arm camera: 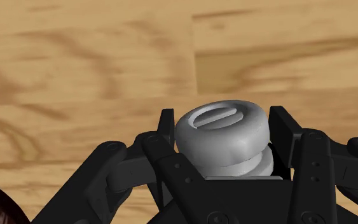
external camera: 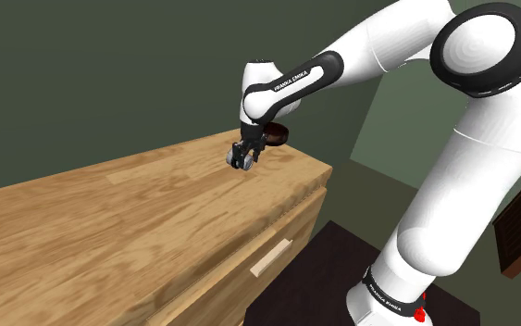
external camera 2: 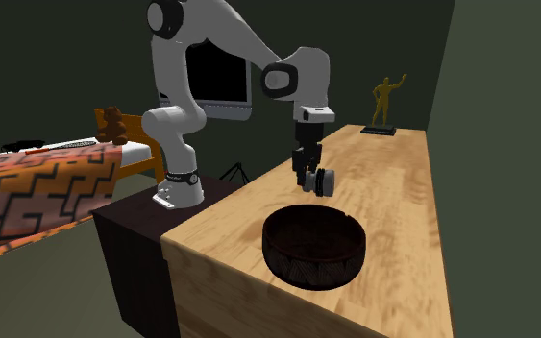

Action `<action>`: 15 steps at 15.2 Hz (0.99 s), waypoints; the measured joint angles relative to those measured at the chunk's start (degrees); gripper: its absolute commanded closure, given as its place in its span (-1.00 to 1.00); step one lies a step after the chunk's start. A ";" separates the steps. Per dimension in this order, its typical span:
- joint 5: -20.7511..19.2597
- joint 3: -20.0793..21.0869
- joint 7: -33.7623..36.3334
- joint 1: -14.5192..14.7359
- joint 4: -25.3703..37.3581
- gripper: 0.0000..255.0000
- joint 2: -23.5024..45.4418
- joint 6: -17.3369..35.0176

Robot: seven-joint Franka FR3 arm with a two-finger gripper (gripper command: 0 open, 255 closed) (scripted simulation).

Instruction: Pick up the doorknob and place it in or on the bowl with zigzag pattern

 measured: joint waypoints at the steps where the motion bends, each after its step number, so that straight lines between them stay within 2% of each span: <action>1: 0.00 0.00 0.00 0.00 0.00 1.00 0.00 0.00; 8: 0.03 0.04 0.02 0.03 0.19 1.00 -0.11 -0.32; 15: 0.48 0.02 -0.66 0.02 2.70 1.00 -2.55 -5.22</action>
